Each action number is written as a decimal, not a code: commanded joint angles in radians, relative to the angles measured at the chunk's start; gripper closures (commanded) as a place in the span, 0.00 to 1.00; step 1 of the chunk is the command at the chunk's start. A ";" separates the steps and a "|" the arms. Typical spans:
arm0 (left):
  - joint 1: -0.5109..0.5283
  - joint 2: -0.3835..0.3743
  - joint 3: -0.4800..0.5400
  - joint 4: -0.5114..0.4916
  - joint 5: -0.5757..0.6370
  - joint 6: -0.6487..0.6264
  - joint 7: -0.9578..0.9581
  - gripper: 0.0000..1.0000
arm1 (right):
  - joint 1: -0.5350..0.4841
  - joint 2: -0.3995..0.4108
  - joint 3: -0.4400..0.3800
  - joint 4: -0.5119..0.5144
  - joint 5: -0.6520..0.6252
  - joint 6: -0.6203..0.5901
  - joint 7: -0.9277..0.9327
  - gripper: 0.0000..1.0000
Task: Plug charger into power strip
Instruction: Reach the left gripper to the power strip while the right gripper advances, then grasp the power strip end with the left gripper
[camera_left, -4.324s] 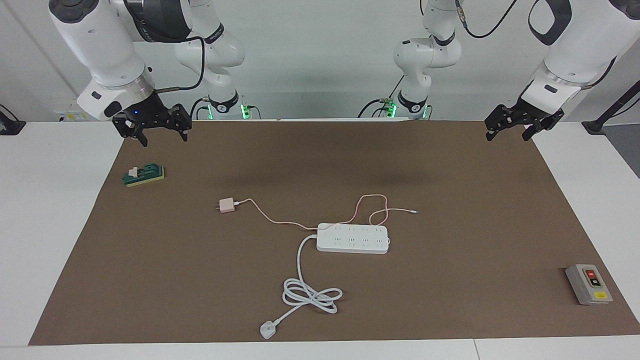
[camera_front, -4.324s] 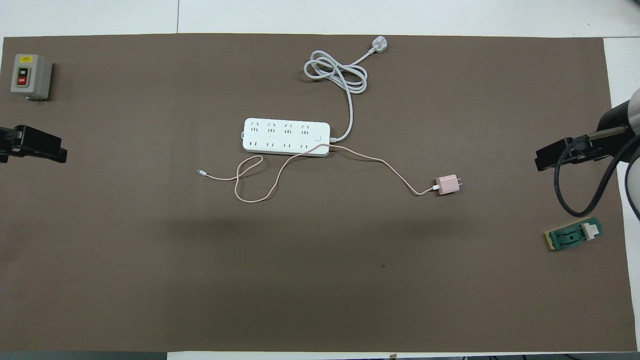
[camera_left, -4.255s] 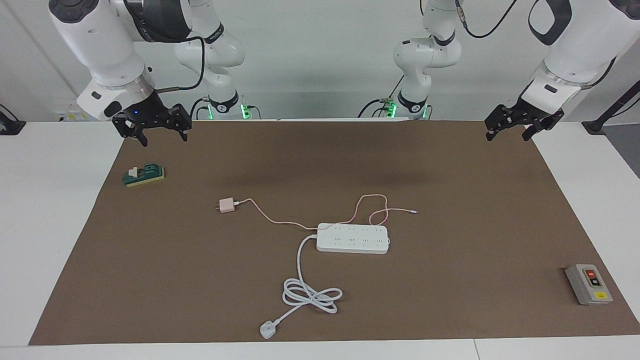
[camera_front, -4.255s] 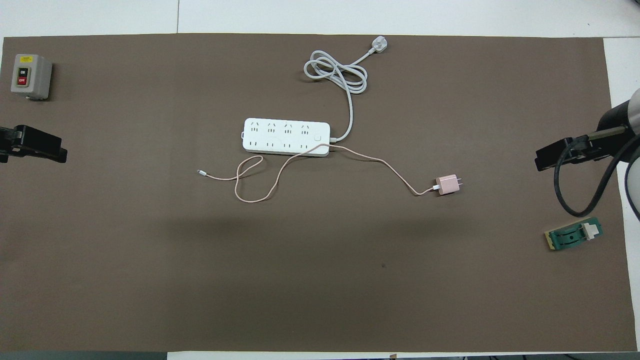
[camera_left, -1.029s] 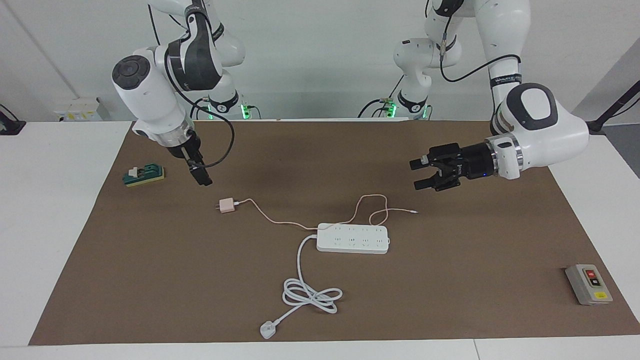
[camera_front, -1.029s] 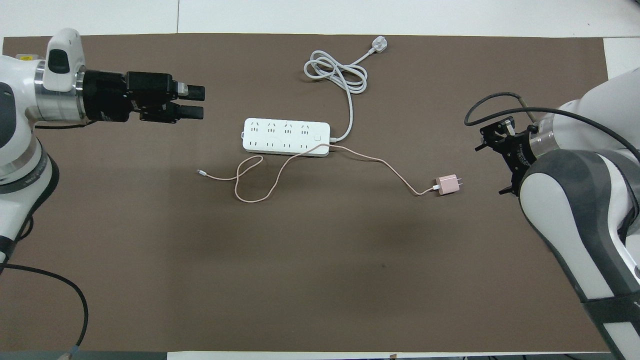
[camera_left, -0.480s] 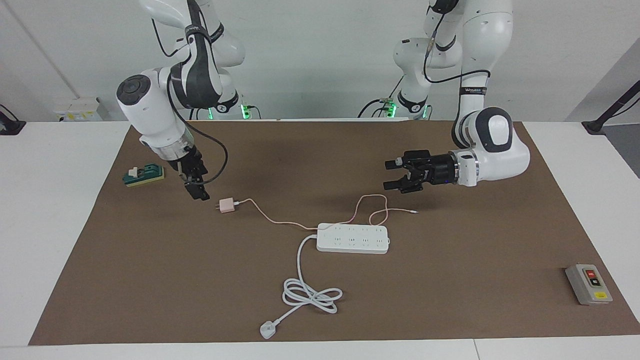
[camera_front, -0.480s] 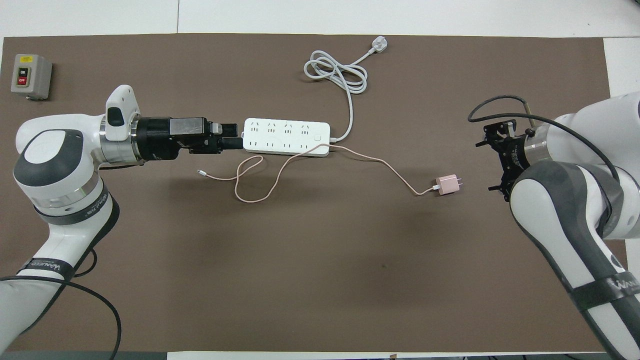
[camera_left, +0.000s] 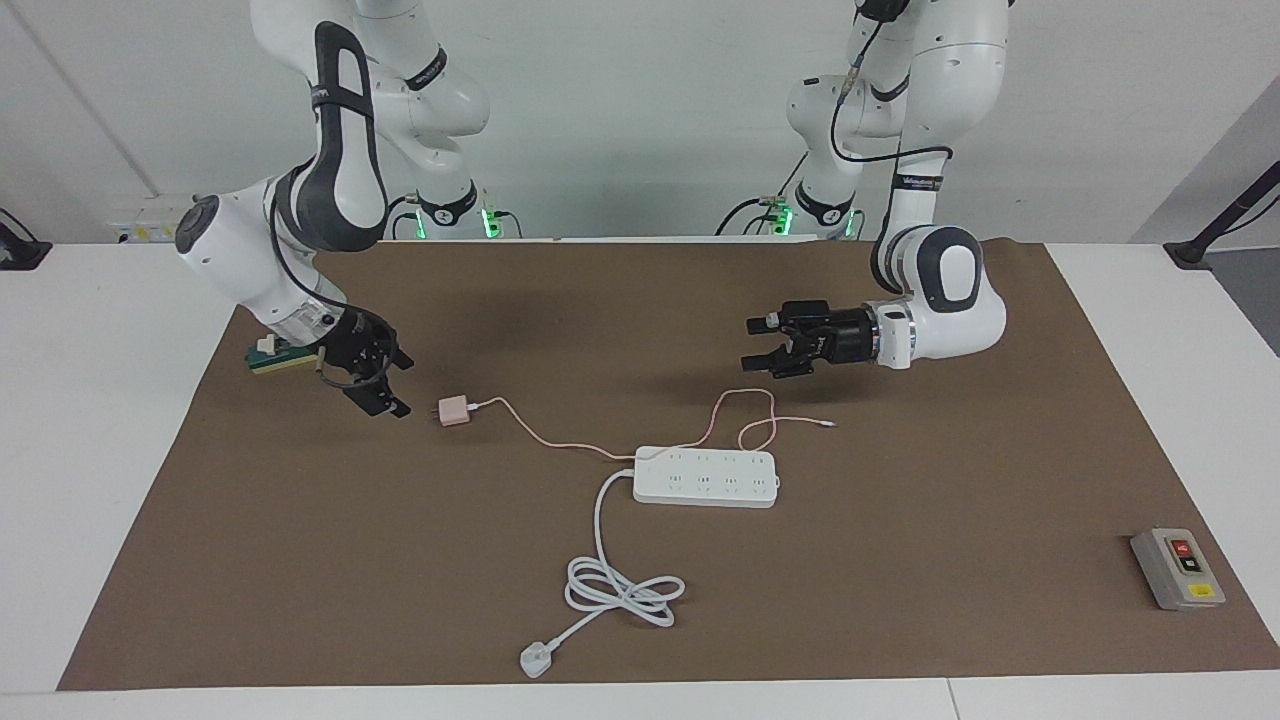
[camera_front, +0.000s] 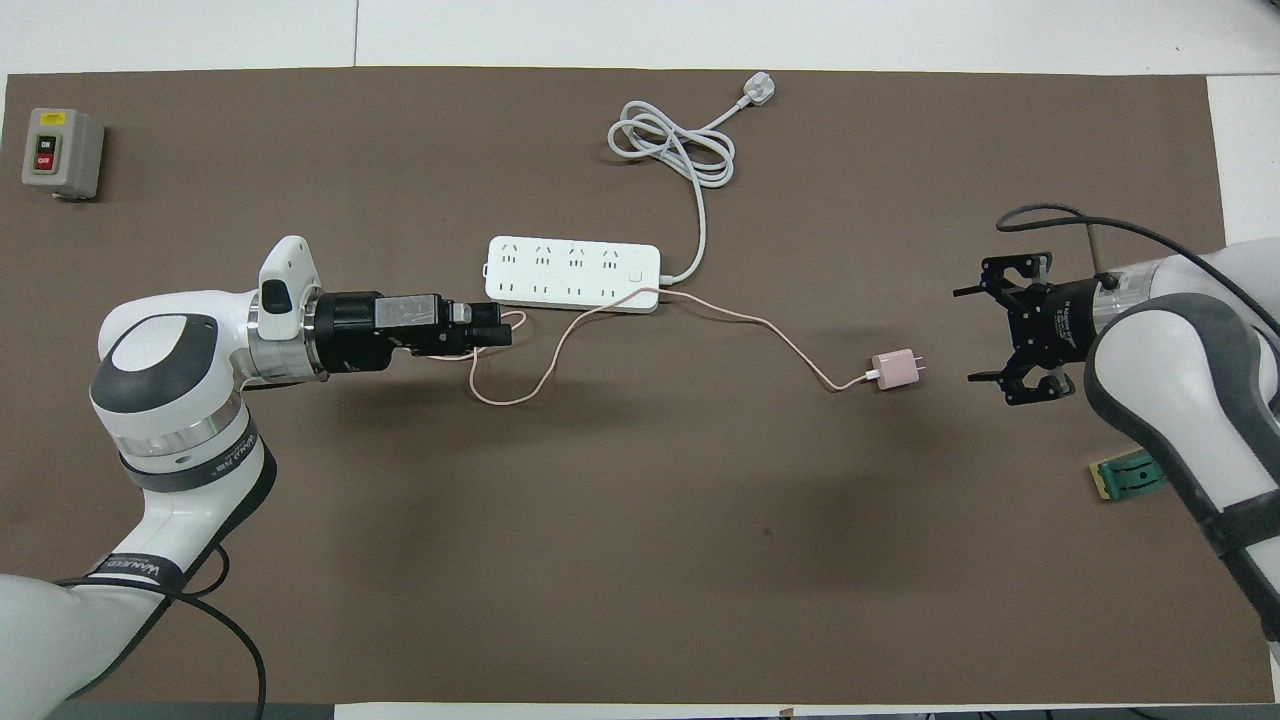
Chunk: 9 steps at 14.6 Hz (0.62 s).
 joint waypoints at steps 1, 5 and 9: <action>-0.026 -0.025 0.014 -0.045 -0.056 -0.011 0.031 0.00 | -0.013 0.011 0.011 -0.015 0.118 0.004 -0.067 0.00; -0.055 -0.003 0.014 -0.053 -0.098 -0.017 0.074 0.00 | -0.023 0.037 0.011 -0.011 0.176 -0.037 -0.083 0.00; -0.087 0.032 0.016 -0.051 -0.156 -0.028 0.115 0.00 | -0.003 0.029 0.011 -0.029 0.180 -0.054 -0.040 0.00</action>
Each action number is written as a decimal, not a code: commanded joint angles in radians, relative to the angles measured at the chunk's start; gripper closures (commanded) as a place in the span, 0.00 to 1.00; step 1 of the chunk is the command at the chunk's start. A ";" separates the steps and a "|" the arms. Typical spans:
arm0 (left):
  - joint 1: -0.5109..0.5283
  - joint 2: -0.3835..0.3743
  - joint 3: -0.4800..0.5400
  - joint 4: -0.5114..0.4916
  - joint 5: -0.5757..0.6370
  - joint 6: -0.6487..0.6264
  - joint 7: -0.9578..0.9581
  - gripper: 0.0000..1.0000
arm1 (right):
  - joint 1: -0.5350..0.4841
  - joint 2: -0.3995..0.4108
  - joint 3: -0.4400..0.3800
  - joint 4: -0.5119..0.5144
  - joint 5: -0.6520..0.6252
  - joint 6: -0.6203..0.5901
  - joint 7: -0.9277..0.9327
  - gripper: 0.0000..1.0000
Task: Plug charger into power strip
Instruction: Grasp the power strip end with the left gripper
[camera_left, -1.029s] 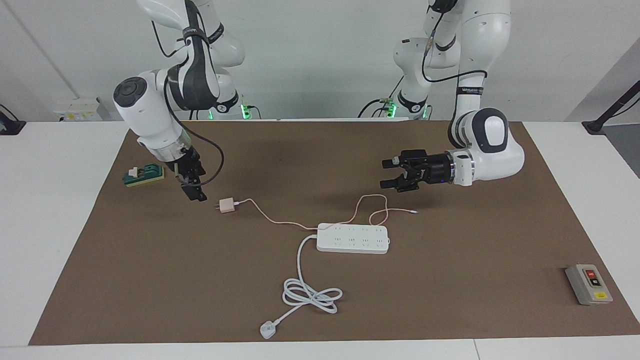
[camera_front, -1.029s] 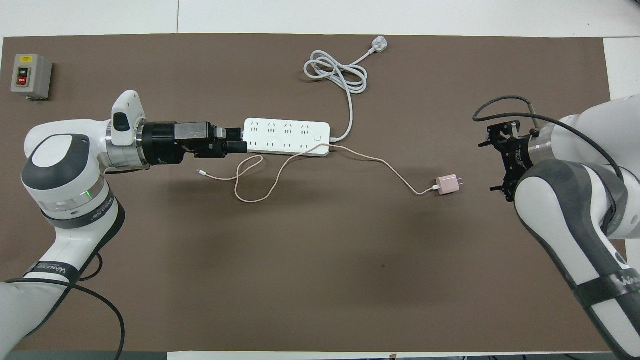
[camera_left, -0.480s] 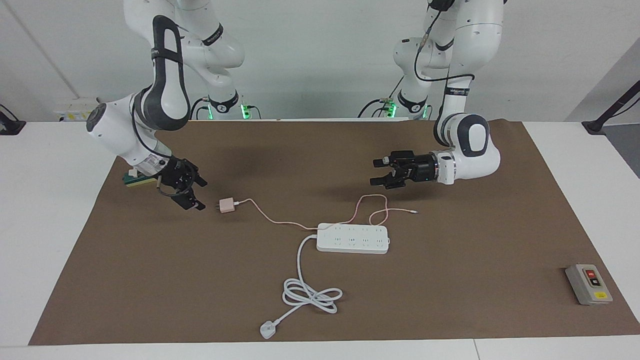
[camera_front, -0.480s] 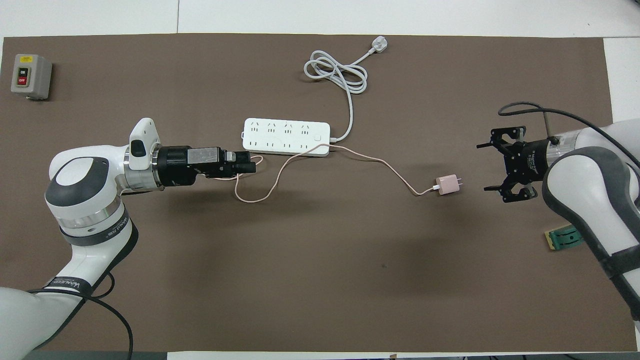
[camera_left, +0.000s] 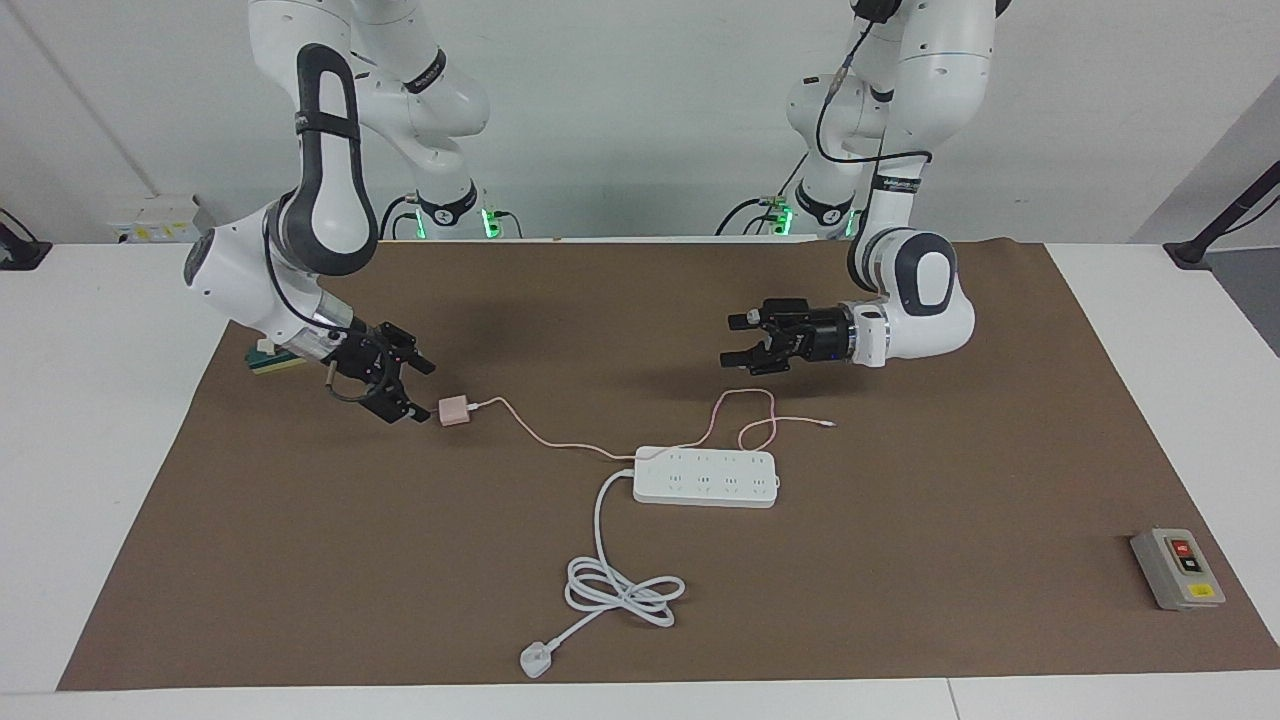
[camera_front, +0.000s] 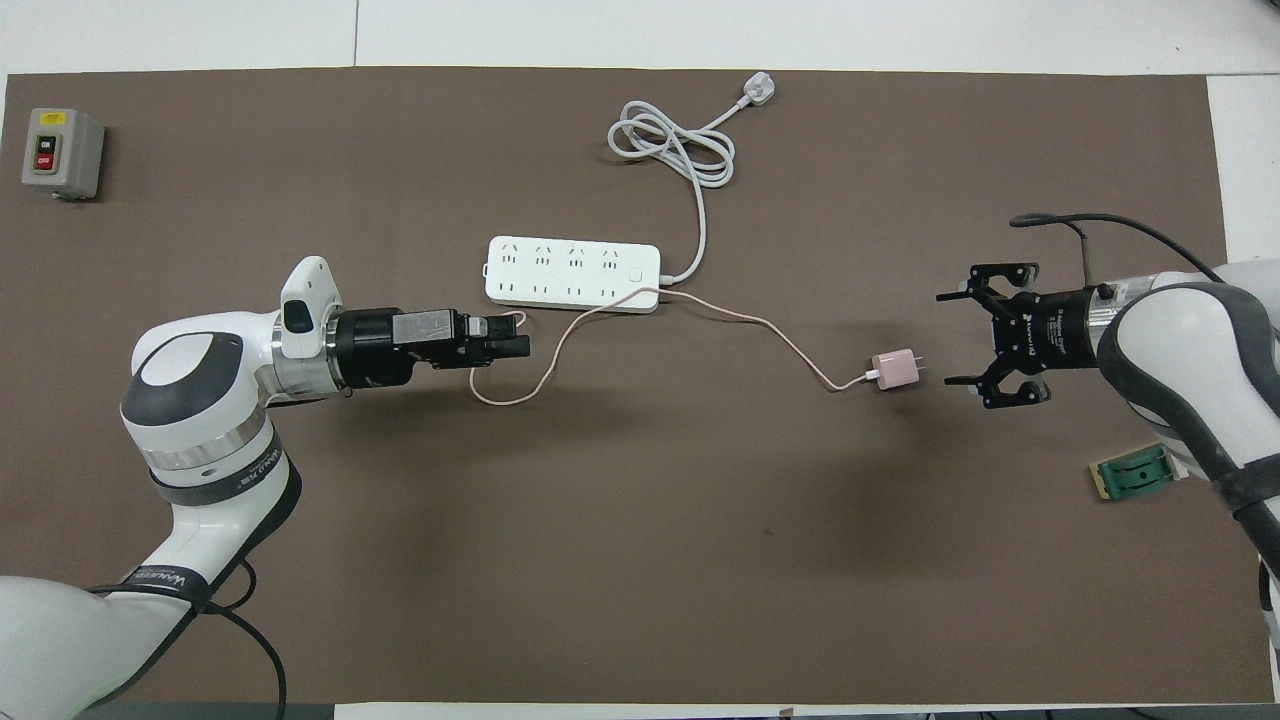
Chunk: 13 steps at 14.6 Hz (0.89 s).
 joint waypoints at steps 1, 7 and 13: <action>-0.031 0.018 0.017 -0.013 -0.057 -0.028 0.045 0.00 | -0.020 -0.011 0.004 -0.017 0.049 -0.014 0.001 0.00; -0.052 0.046 0.030 0.061 -0.071 -0.023 0.011 0.00 | -0.029 -0.008 0.004 -0.020 0.103 -0.015 -0.063 0.00; -0.088 0.083 0.074 0.133 -0.087 -0.028 -0.018 0.00 | -0.063 0.084 0.004 -0.013 0.198 -0.017 -0.160 0.00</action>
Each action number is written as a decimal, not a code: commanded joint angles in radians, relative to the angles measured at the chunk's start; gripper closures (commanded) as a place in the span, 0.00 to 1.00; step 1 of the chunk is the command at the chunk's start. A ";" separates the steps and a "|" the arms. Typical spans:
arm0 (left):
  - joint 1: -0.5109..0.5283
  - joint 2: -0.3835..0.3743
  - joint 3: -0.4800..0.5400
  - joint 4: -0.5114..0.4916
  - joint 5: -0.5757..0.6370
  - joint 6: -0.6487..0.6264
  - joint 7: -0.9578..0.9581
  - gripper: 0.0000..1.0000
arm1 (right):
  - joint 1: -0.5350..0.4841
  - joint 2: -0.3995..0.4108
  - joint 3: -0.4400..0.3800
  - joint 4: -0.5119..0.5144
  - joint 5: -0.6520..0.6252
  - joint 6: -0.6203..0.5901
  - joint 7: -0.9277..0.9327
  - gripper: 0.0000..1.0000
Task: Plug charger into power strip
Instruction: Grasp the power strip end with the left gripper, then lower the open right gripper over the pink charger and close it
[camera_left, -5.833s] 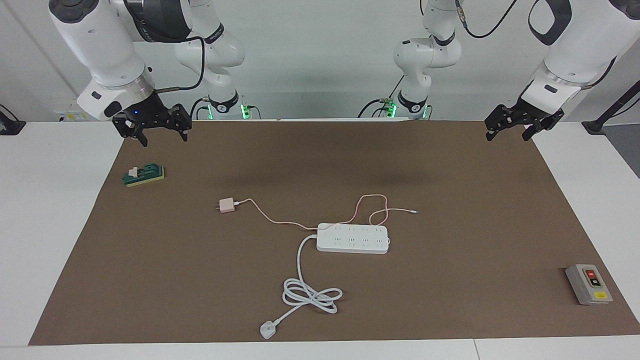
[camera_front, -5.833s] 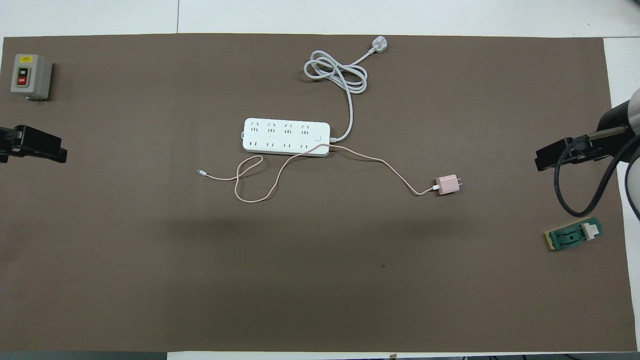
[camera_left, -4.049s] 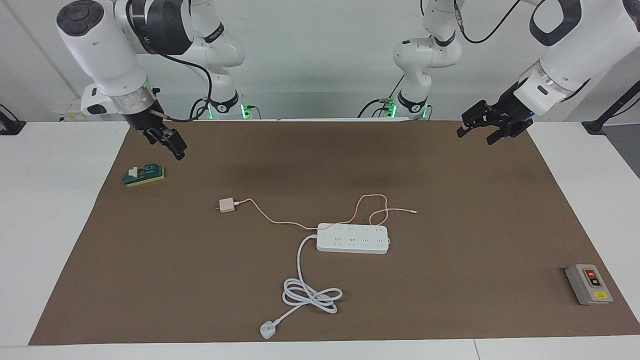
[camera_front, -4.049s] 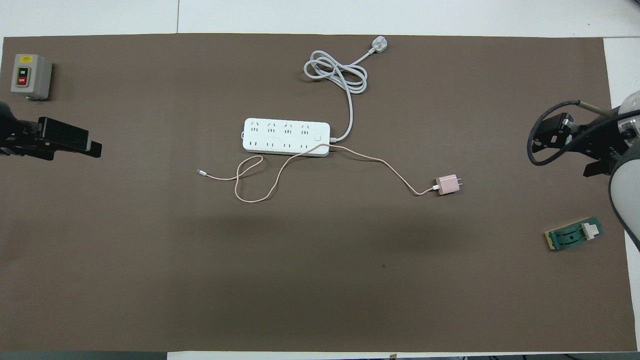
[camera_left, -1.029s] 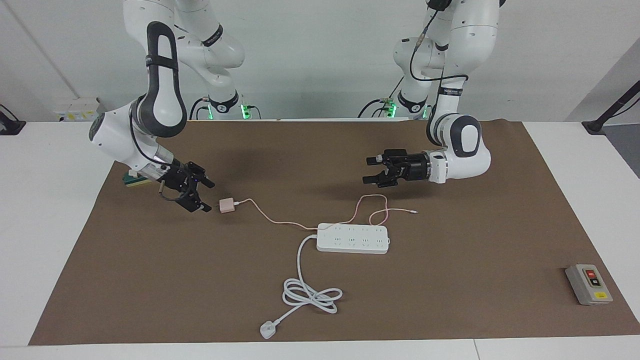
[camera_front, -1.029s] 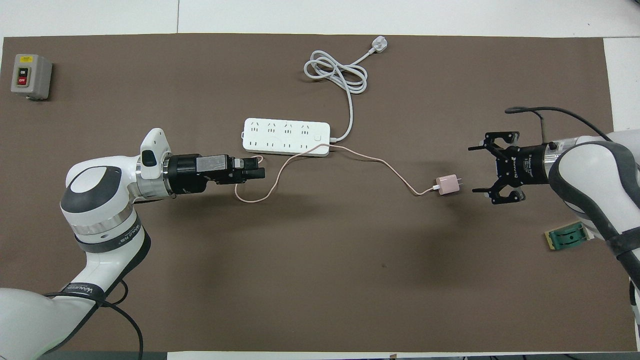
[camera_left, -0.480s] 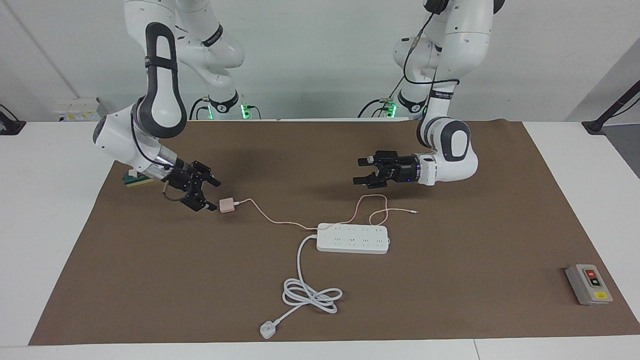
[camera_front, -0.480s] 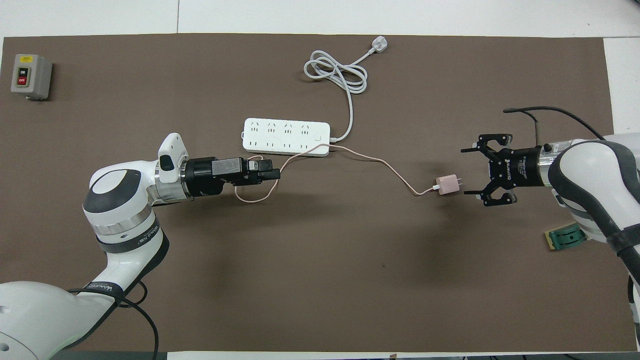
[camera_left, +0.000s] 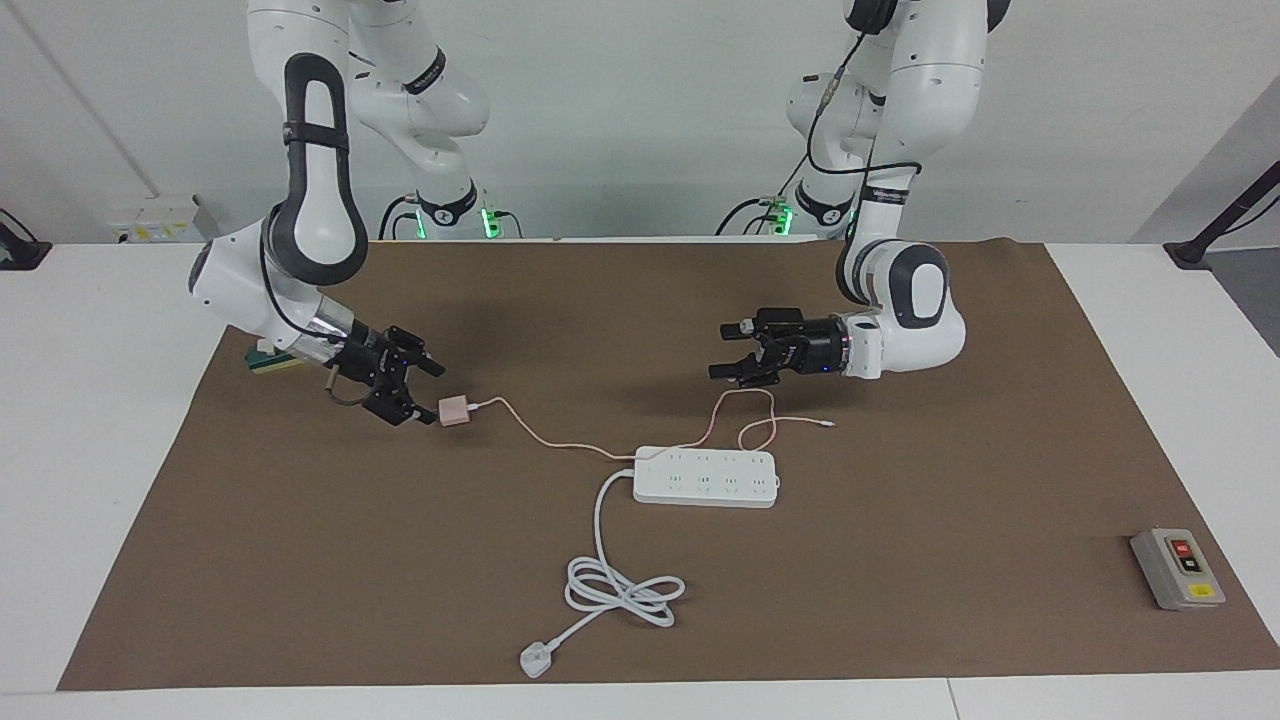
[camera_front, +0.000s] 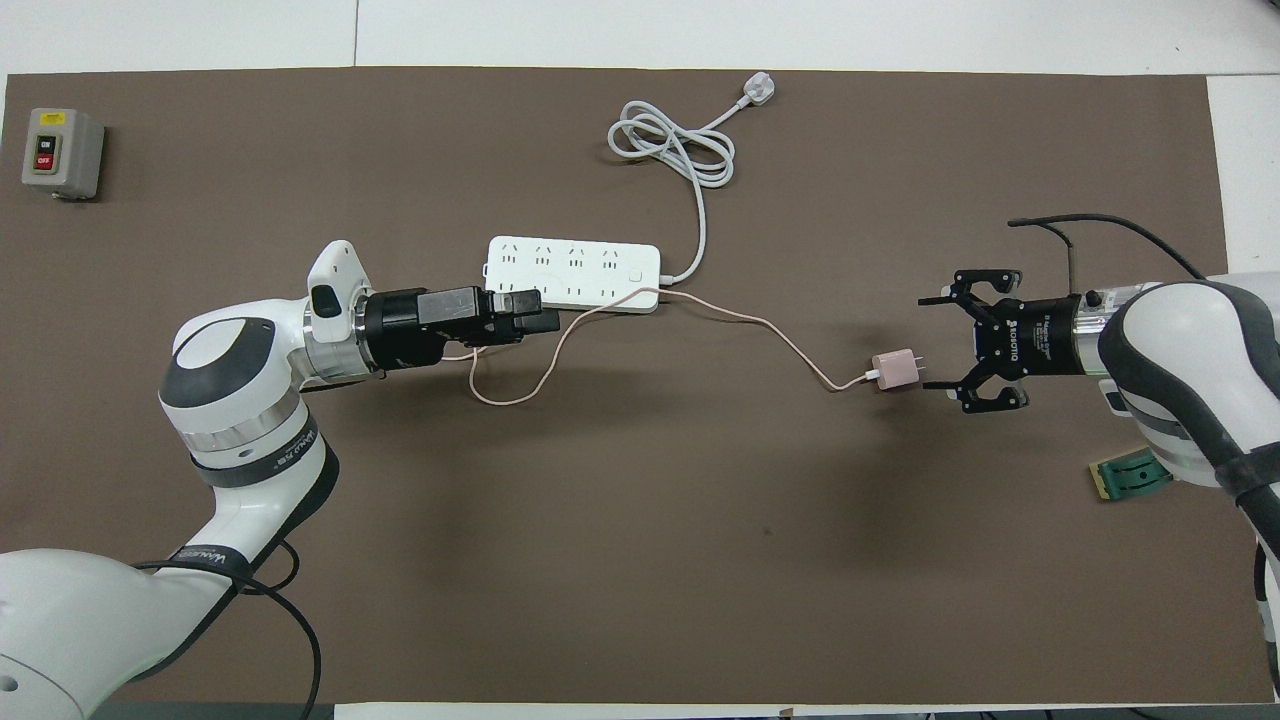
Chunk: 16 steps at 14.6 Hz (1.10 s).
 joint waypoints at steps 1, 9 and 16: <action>-0.024 0.024 0.024 0.027 -0.017 -0.019 -0.009 0.00 | -0.042 0.044 0.009 0.004 0.058 -0.020 -0.065 0.00; -0.011 0.021 0.020 0.022 -0.006 0.010 0.007 0.00 | -0.051 0.143 0.002 0.108 0.001 -0.231 -0.161 0.00; -0.010 0.021 0.020 0.030 -0.006 0.016 0.006 0.00 | -0.072 0.206 0.001 0.200 -0.060 -0.301 -0.174 0.00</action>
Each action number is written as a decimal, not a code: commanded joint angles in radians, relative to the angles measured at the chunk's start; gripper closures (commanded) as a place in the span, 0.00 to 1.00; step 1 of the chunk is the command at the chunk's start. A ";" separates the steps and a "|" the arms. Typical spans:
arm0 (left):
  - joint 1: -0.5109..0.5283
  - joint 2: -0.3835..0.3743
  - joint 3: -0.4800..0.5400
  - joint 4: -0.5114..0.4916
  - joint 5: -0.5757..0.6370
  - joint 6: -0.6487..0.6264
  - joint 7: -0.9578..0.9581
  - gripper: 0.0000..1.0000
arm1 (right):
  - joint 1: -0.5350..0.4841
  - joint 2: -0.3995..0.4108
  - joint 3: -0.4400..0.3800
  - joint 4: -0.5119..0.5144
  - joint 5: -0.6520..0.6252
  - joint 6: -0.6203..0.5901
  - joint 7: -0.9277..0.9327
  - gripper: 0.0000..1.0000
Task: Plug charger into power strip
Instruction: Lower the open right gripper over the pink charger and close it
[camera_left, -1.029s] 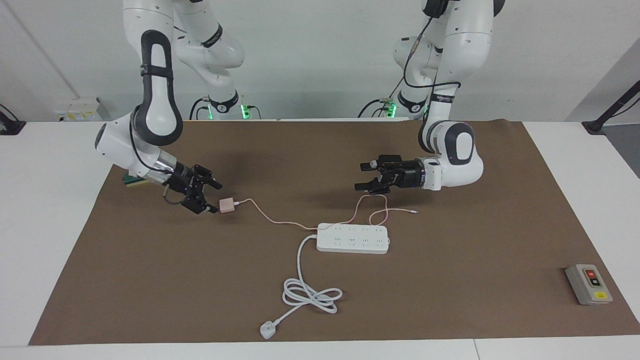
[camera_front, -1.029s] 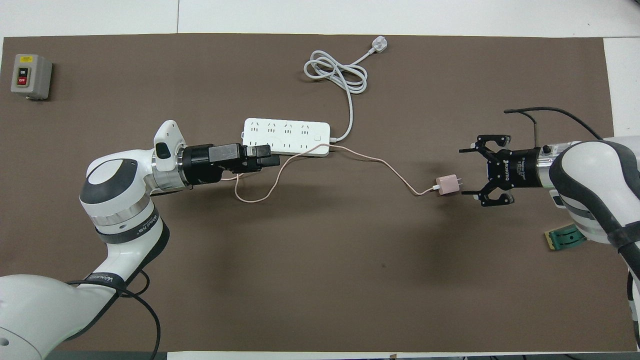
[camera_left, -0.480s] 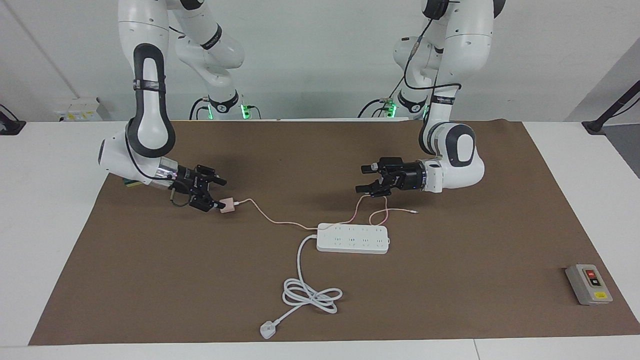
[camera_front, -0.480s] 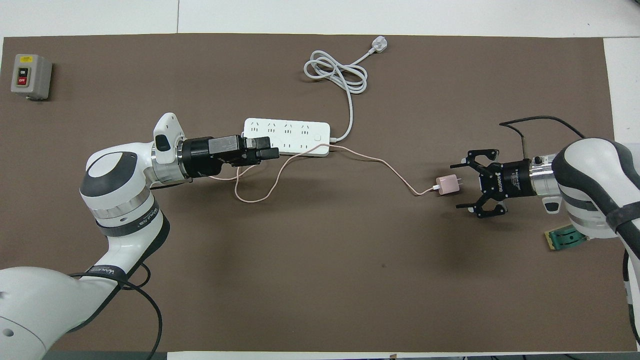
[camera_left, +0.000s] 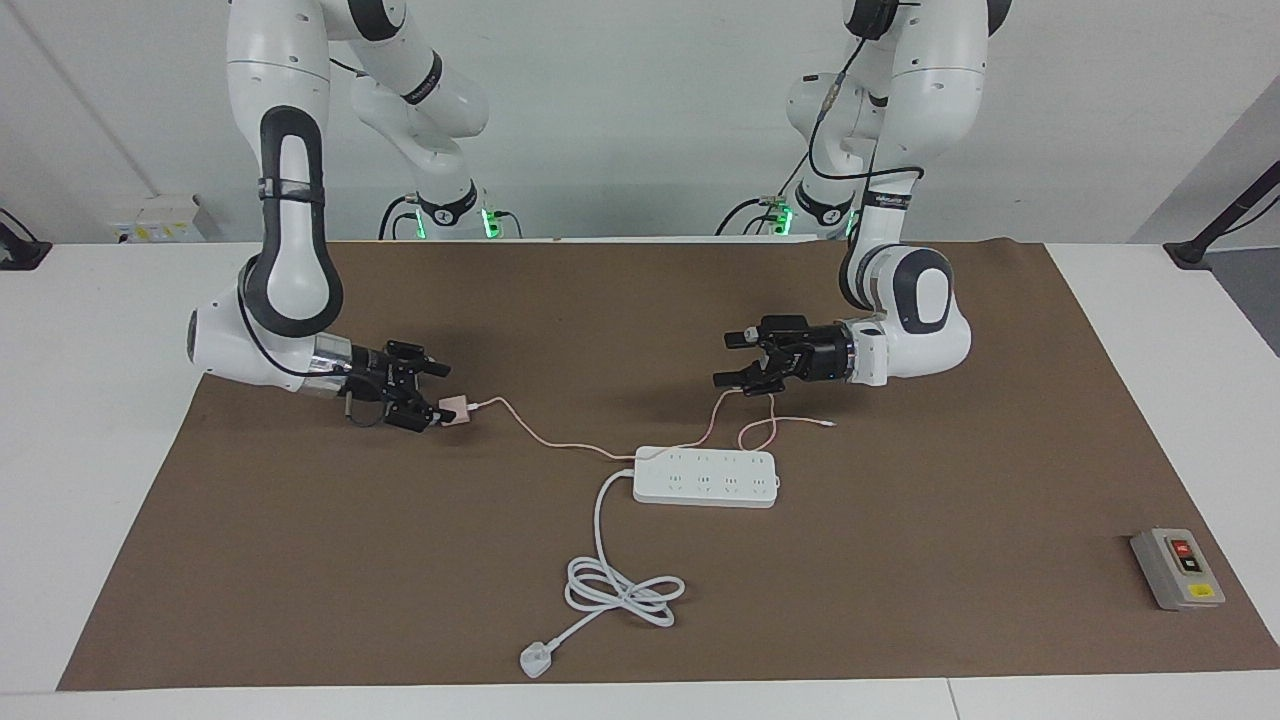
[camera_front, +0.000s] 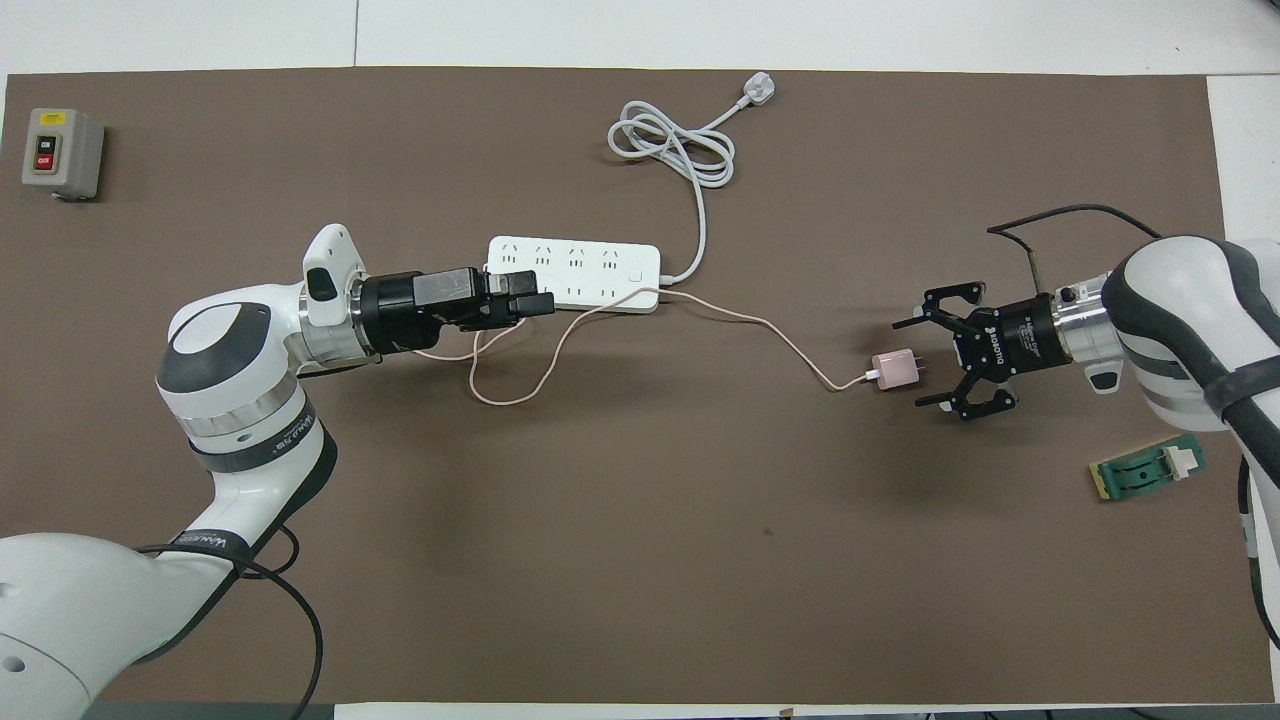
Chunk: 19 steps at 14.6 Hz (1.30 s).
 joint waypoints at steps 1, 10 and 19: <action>-0.009 0.009 0.009 0.019 -0.006 0.011 0.003 0.00 | -0.037 0.038 0.006 0.035 -0.019 -0.030 -0.039 0.00; -0.006 -0.006 0.010 0.022 0.043 0.066 -0.005 0.00 | -0.041 0.052 0.007 -0.017 -0.015 -0.019 -0.073 0.00; 0.026 -0.024 0.013 0.017 0.106 0.067 -0.006 0.00 | -0.044 0.079 0.007 -0.009 -0.003 -0.008 -0.093 0.00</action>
